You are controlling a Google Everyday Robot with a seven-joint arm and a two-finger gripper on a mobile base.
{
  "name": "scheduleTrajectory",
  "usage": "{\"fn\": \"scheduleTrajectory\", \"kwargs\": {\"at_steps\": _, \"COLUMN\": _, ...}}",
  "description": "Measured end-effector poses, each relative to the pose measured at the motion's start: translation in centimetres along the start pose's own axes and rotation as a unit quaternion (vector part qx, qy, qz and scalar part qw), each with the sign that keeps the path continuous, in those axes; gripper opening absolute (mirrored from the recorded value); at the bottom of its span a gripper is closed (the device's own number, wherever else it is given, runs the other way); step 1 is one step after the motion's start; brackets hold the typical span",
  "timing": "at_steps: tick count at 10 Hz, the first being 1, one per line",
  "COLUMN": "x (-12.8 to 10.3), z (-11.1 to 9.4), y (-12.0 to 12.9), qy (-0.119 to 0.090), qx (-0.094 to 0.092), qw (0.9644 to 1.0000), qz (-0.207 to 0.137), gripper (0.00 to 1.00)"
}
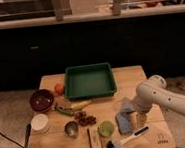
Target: Wipe tray with towel
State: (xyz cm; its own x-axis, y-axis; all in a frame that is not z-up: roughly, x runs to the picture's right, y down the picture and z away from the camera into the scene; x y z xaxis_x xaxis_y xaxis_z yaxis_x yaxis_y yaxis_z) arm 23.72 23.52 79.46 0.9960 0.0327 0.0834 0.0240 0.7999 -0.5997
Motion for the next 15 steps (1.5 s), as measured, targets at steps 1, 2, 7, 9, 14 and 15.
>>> {"fn": "scheduleTrajectory", "kwargs": {"at_steps": 1, "x": 0.0, "z": 0.1, "y": -0.7, "qy": 0.002, "qx": 0.004, "qw": 0.9999, "qz": -0.014, "gripper": 0.8}}
{"fn": "scheduleTrajectory", "kwargs": {"at_steps": 2, "x": -0.1, "z": 0.1, "y": -1.4, "qy": 0.001, "qx": 0.01, "qw": 0.9996, "qz": -0.024, "gripper": 0.8}}
{"fn": "scheduleTrajectory", "kwargs": {"at_steps": 7, "x": 1.1, "z": 0.4, "y": -4.5, "qy": -0.011, "qx": 0.058, "qw": 0.9969, "qz": -0.052, "gripper": 0.8}}
{"fn": "scheduleTrajectory", "kwargs": {"at_steps": 9, "x": 1.3, "z": 1.0, "y": -5.5, "qy": -0.018, "qx": 0.062, "qw": 0.9963, "qz": -0.058, "gripper": 0.8}}
{"fn": "scheduleTrajectory", "kwargs": {"at_steps": 14, "x": 0.4, "z": 2.7, "y": -6.9, "qy": -0.031, "qx": 0.051, "qw": 0.9952, "qz": -0.078, "gripper": 0.8}}
{"fn": "scheduleTrajectory", "kwargs": {"at_steps": 15, "x": 0.2, "z": 2.9, "y": -7.0, "qy": -0.032, "qx": 0.049, "qw": 0.9951, "qz": -0.08, "gripper": 0.8}}
